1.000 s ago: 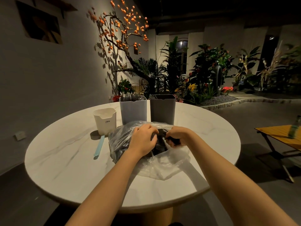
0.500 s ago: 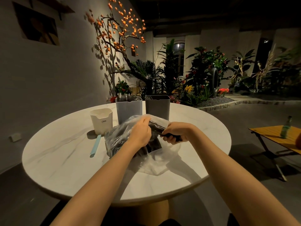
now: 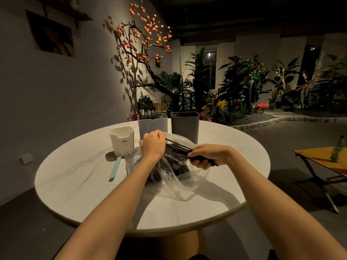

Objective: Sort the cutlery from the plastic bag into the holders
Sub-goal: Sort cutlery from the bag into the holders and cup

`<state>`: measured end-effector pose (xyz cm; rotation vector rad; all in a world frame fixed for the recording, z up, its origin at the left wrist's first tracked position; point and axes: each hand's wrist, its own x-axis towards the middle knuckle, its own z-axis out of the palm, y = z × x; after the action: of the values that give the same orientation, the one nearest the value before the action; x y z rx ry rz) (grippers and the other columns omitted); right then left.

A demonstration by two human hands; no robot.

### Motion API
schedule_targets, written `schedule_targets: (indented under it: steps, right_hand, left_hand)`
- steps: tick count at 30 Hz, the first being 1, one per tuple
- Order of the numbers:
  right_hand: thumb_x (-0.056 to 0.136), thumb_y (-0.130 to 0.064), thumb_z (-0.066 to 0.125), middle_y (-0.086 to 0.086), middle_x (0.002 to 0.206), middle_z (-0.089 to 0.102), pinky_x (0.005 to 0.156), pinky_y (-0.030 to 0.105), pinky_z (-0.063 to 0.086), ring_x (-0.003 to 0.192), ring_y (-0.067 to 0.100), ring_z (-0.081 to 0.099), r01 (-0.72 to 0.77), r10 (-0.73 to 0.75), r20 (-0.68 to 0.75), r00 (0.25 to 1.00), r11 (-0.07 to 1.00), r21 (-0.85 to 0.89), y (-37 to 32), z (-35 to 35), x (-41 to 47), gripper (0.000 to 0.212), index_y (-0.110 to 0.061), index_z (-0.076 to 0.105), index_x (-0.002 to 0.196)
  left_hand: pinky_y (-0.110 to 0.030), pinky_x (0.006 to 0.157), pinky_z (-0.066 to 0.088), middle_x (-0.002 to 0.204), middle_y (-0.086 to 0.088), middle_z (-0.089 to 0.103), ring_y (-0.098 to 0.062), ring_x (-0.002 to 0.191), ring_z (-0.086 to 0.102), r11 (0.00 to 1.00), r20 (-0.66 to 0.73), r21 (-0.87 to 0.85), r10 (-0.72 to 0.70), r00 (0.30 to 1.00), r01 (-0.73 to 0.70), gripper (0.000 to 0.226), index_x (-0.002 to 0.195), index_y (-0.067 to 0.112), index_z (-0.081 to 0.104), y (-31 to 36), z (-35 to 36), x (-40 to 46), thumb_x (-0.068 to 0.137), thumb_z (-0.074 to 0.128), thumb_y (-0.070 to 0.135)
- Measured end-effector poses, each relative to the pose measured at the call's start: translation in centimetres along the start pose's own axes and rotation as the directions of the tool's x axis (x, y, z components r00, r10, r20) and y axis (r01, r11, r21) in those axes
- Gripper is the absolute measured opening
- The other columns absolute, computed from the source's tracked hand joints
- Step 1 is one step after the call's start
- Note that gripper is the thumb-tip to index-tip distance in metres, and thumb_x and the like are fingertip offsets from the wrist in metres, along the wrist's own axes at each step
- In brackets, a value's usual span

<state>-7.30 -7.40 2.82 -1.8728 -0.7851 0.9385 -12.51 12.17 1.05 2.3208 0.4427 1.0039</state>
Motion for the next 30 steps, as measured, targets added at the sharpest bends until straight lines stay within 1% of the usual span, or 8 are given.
schedule_targets:
  steps: [3, 5, 9, 13, 19, 23, 26, 30]
  right_hand:
    - [0.104, -0.023, 0.039, 0.000, 0.064, 0.039, 0.043, 0.016, 0.022, 0.050, 0.008, 0.025, 0.039, -0.040, -0.003, 0.999, 0.999, -0.035, 0.1, -0.1, 0.4, 0.023, -0.005, 0.054, 0.100]
    - [0.103, -0.028, 0.041, 0.000, 0.063, 0.039, 0.044, 0.017, 0.021, 0.050, 0.008, 0.024, 0.052, -0.054, -0.026, 0.998, 0.996, -0.072, 0.3, -0.2, 0.8, 0.026, -0.008, 0.056, 0.095]
    - [0.102, -0.030, 0.043, 0.001, 0.061, 0.038, 0.043, 0.016, 0.021, 0.049, 0.009, 0.023, 0.069, -0.075, -0.067, 0.995, 0.994, -0.081, 0.6, -0.1, 1.7, 0.028, -0.008, 0.057, 0.091]
    - [0.103, -0.028, 0.041, 0.000, 0.060, 0.036, 0.041, 0.016, 0.021, 0.047, 0.008, 0.023, 0.119, -0.120, -0.052, 0.991, 0.993, -0.021, 0.7, -0.1, 1.9, 0.029, -0.008, 0.056, 0.090]
    - [0.104, -0.026, 0.038, 0.000, 0.059, 0.036, 0.041, 0.017, 0.020, 0.046, 0.008, 0.024, 0.141, -0.139, -0.031, 0.990, 0.985, 0.096, 0.8, -0.4, 2.3, 0.029, -0.008, 0.055, 0.090]
    - [0.103, -0.026, 0.037, -0.001, 0.058, 0.033, 0.042, 0.018, 0.018, 0.043, 0.007, 0.021, 0.155, -0.156, -0.013, 0.988, 0.961, 0.230, 0.8, -0.8, 2.6, 0.026, -0.008, 0.051, 0.091]
    - [0.103, -0.027, 0.035, -0.002, 0.058, 0.032, 0.040, 0.016, 0.020, 0.041, 0.006, 0.022, 0.153, -0.156, -0.021, 0.988, 0.927, 0.343, 0.8, -1.3, 2.8, 0.026, -0.008, 0.049, 0.092]
    - [0.103, -0.028, 0.032, -0.003, 0.057, 0.030, 0.038, 0.016, 0.021, 0.039, 0.005, 0.023, 0.138, -0.145, -0.013, 0.989, 0.907, 0.399, 0.6, -1.8, 3.3, 0.027, -0.008, 0.047, 0.091]
  left_hand:
    - [-0.047, 0.101, 0.040, 0.108, -0.008, 0.068, -0.027, 0.100, 0.055, 0.989, 0.046, -0.123, -0.072, 0.996, 0.077, 0.046, 0.102, 0.013, 0.069, -1.0, 0.3, 0.3, 0.105, 0.027, 0.029]
    - [-0.044, 0.099, 0.041, 0.106, -0.008, 0.068, -0.024, 0.097, 0.055, 0.979, 0.046, -0.177, -0.092, 0.995, 0.099, 0.051, 0.100, 0.011, 0.070, -1.2, 0.4, 0.3, 0.105, 0.024, 0.033]
    - [-0.041, 0.095, 0.044, 0.100, -0.006, 0.065, -0.024, 0.099, 0.055, 0.956, 0.036, -0.272, -0.103, 0.994, 0.109, 0.049, 0.097, 0.013, 0.067, -1.5, 0.5, 0.5, 0.106, 0.023, 0.035]
    - [-0.034, 0.092, 0.040, 0.100, 0.002, 0.059, -0.016, 0.100, 0.052, 0.938, 0.011, -0.336, -0.089, 0.996, 0.087, 0.047, 0.102, 0.016, 0.066, -1.4, 0.5, 0.9, 0.106, 0.023, 0.034]
    - [-0.030, 0.090, 0.038, 0.108, -0.004, 0.061, -0.018, 0.102, 0.053, 0.846, 0.051, -0.503, -0.175, 0.983, 0.177, 0.056, 0.111, 0.011, 0.064, -1.3, 0.5, 1.6, 0.105, 0.018, 0.043]
    - [-0.041, 0.097, 0.046, 0.110, -0.009, 0.065, -0.023, 0.103, 0.061, 0.785, 0.101, -0.583, -0.184, 0.978, 0.208, 0.060, 0.115, 0.012, 0.059, -1.1, 0.8, 2.1, 0.102, 0.015, 0.052]
    - [-0.033, 0.081, 0.052, 0.105, -0.008, 0.067, -0.021, 0.084, 0.069, 0.738, 0.152, -0.635, -0.170, 0.974, 0.229, 0.054, 0.113, 0.011, 0.057, -1.1, 1.2, 2.6, 0.104, 0.017, 0.047]
    - [-0.035, 0.072, 0.057, 0.102, -0.011, 0.065, -0.026, 0.084, 0.070, 0.773, 0.167, -0.597, -0.141, 0.976, 0.214, 0.033, 0.099, 0.018, 0.054, -0.9, 2.0, 3.2, 0.106, 0.026, 0.034]
